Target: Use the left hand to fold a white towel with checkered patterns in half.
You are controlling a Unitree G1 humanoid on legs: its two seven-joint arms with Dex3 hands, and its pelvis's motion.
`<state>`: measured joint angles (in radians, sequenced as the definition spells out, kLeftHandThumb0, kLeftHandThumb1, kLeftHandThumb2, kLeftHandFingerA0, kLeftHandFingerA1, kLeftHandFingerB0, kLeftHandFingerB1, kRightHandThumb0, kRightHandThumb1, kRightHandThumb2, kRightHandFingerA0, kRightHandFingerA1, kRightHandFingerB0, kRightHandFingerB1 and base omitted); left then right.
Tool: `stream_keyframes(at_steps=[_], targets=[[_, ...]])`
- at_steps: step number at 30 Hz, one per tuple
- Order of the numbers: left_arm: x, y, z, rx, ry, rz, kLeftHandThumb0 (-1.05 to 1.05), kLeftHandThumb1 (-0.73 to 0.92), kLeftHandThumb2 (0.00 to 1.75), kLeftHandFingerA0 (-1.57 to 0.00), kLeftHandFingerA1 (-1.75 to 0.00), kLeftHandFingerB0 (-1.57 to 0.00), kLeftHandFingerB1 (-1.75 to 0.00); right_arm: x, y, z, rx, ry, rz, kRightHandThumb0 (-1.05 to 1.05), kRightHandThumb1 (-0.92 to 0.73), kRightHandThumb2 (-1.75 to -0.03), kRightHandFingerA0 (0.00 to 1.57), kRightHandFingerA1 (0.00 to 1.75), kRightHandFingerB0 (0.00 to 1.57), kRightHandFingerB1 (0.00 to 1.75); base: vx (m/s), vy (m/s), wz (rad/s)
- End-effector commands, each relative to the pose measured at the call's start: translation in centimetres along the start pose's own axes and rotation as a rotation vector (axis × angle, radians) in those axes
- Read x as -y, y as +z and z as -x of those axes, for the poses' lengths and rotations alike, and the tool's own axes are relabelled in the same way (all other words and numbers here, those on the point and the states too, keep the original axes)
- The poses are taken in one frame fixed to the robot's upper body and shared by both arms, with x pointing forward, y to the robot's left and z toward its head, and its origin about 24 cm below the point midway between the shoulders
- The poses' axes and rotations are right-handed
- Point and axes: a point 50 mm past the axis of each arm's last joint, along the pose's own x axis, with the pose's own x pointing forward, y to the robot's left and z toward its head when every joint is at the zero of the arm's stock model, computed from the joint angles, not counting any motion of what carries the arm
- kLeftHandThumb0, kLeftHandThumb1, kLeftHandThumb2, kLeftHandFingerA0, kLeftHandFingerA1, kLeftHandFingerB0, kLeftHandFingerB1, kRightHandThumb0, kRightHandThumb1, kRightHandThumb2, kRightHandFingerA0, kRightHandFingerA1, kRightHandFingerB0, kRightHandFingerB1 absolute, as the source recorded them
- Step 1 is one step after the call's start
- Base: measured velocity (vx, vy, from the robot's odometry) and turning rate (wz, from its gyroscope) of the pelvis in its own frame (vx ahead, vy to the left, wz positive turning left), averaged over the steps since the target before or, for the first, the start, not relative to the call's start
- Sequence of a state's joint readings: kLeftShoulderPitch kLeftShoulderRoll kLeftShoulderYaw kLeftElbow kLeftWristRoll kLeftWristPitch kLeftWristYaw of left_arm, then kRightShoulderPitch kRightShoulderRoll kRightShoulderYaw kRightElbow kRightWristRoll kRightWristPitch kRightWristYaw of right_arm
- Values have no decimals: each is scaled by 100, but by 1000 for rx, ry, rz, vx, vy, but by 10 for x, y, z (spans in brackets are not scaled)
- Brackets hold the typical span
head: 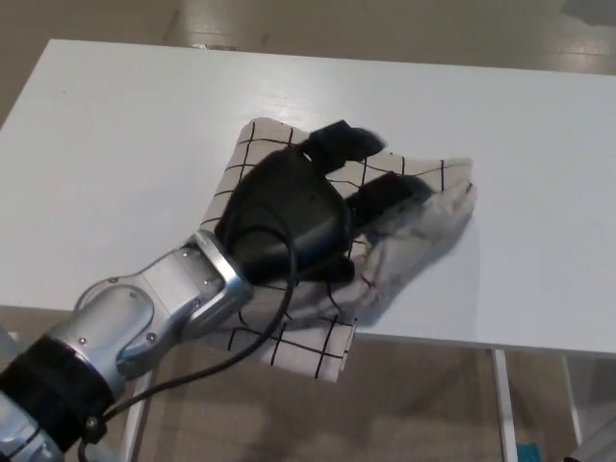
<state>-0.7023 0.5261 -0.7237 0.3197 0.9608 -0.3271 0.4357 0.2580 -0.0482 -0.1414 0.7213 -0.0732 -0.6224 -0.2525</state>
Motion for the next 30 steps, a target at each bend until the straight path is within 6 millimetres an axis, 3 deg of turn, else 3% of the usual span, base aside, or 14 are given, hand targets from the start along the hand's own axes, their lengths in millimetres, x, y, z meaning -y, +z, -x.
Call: stream_keyframes(at_steps=[1,7,8,9,11,12,15,19,20,22,24,25,26,30], targets=[[25,39,0,-28,-611,260,-85,48,90,0,0,0,-17,-1,-7,7,-36,6,-53,-45,-76,-63,34,48,48,52,0,0,0],[-2,30,-21,-52,-537,337,-85,47,90,0,0,0,-15,-1,-8,7,-41,7,-33,-45,-77,-63,35,48,48,52,0,0,0],[-12,26,-27,-61,-504,353,-84,47,89,0,0,0,-15,-1,-8,8,-44,9,-30,-45,-77,-64,34,49,48,52,0,0,0],[-28,21,-37,-68,-453,375,-84,47,89,0,0,0,-15,0,-10,10,-55,8,-29,-42,-62,-97,29,57,47,64,0,0,0],[-41,15,-44,-75,-409,383,-84,46,89,0,0,0,-15,-1,-11,10,-59,4,-28,-43,-62,-97,29,57,48,64,0,0,0],[-53,9,-49,-85,-375,394,-91,58,58,0,0,0,-18,-2,-10,10,-59,4,-31,-44,-63,-97,29,58,48,64,0,0,0],[-102,-17,-52,-113,-233,409,-98,57,65,0,-3,0,-21,-4,-12,11,-76,5,-52,-44,-63,-97,30,58,47,64,0,0,0],[-137,-33,-43,-129,-135,416,-98,58,65,0,-3,0,-22,-3,-12,10,-74,19,-42,-43,-62,-97,29,58,48,64,0,0,0],[-145,-36,-40,-130,-113,414,-84,45,91,0,0,0,-16,-2,-12,9,-73,18,-36,-42,-62,-97,29,58,48,64,0,0,0],[-175,-43,-24,-127,-22,413,-94,59,63,0,-9,0,-25,0,-14,9,-81,23,-16,-43,-63,-98,29,58,48,65,0,0,0],[-188,-44,-15,-119,17,411,-90,47,81,0,-1,-4,-20,0,-15,9,-88,27,-16,-43,-63,-98,29,58,48,65,0,0,0],[-198,-44,-6,-108,48,403,-89,59,58,0,-9,0,-27,0,-15,10,-93,27,-25,-46,-76,-64,34,51,50,53,0,0,0],[-208,-42,4,-90,80,390,-77,44,89,0,-8,0,-22,0,-16,10,-98,26,-28,-45,-76,-64,34,50,50,53,0,0,0],[-231,-29,41,-7,132,349,-78,45,90,0,-10,0,-23,2,-21,16,-108,17,14,-43,-79,-63,36,45,52,53,0,0,0]])
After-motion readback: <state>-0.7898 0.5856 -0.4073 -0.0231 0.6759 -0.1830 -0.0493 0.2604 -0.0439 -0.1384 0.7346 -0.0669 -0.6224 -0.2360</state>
